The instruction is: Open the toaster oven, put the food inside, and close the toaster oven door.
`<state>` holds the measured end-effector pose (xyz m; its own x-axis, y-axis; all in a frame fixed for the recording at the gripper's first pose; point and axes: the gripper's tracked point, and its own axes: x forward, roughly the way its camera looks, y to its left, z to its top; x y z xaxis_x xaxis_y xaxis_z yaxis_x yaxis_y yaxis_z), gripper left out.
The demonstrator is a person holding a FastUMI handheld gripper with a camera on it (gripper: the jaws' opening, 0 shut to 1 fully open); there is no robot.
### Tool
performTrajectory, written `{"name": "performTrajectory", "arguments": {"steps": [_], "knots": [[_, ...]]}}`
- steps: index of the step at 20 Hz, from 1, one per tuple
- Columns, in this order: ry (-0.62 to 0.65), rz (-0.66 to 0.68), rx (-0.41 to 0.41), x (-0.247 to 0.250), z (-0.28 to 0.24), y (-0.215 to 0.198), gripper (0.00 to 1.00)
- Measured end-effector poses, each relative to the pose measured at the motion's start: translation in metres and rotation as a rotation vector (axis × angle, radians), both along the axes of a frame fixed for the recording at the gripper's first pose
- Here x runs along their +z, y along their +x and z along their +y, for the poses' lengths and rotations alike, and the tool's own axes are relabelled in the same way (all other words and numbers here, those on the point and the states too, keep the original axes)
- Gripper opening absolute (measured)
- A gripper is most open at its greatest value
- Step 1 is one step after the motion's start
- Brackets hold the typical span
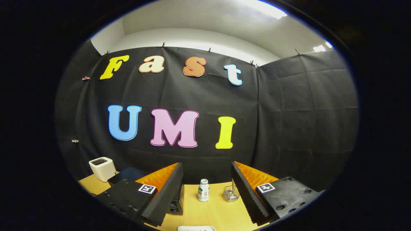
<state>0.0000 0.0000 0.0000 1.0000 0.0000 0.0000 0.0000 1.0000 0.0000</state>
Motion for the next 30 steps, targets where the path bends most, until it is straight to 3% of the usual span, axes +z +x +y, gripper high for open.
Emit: {"name": "performTrajectory", "arguments": {"steps": [16, 24, 30], "knots": [[0.006, 0.047, 0.033, -0.016, 0.024, 0.001, 0.98], [0.041, 0.110, 0.131, -0.037, 0.111, -0.005, 0.98], [0.087, 0.228, 0.191, -0.082, 0.192, 0.000, 0.98]]}}
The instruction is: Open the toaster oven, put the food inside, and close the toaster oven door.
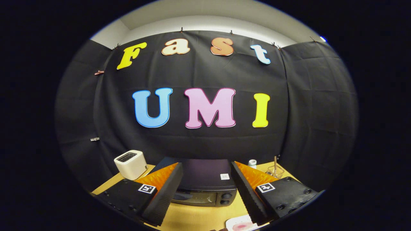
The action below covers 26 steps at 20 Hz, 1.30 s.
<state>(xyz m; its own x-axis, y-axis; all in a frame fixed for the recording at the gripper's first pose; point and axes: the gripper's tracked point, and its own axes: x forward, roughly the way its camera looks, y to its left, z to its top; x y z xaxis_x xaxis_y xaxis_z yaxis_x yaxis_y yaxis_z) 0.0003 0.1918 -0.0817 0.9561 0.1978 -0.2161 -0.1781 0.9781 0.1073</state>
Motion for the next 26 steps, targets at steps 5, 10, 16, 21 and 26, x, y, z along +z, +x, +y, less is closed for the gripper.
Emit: {"name": "performTrajectory", "arguments": {"steps": [5, 10, 16, 21, 26], "knots": [[0.006, 0.153, 0.010, -0.060, 0.046, 0.013, 0.98], [-0.072, 0.255, 0.027, -0.114, 0.078, 0.025, 0.99], [-0.134, 0.363, 0.022, -0.165, 0.097, 0.036, 0.99], [-0.151, 0.373, -0.018, -0.168, 0.098, 0.037, 0.99], [-0.129, 0.395, -0.020, -0.172, 0.095, 0.023, 0.99]]}}
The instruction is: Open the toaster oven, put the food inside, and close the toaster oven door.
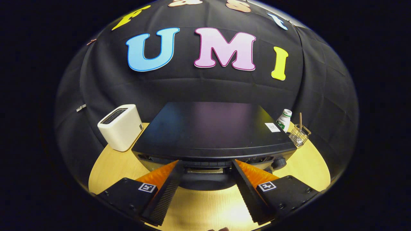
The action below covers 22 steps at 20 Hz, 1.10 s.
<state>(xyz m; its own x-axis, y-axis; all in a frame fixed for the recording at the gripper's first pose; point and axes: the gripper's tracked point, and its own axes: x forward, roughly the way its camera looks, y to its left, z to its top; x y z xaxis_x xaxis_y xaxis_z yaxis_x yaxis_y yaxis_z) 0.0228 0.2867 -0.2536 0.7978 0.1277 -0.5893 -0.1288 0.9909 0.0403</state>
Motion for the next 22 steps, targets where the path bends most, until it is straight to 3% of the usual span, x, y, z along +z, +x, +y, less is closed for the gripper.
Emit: {"name": "performTrajectory", "arguments": {"steps": [12, 19, 22], "knots": [[-0.046, 0.087, 0.051, -0.033, -0.009, -0.084, 0.98], [-0.074, 0.242, 0.080, -0.090, -0.012, -0.128, 0.99], [-0.062, 0.400, 0.140, -0.123, -0.007, -0.157, 1.00]]}}
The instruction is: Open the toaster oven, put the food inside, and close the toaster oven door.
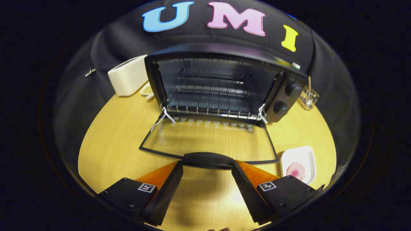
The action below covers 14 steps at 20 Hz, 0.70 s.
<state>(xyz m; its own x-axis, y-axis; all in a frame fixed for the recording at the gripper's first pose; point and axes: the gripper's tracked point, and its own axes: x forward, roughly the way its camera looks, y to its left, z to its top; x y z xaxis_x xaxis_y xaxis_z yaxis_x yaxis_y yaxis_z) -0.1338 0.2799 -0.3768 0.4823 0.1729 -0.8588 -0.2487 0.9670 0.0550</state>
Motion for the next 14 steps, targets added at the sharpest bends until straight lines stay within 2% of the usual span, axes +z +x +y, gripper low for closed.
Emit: {"name": "performTrajectory", "arguments": {"steps": [4, 8, 11, 14], "knots": [[0.046, -0.032, 0.028, 0.016, 0.000, 0.003, 0.99], [0.166, -0.063, -0.005, 0.060, -0.015, 0.014, 0.99], [0.205, -0.048, 0.042, 0.084, -0.039, 0.021, 0.99], [0.191, -0.061, 0.083, 0.103, -0.080, 0.033, 0.99]]}}
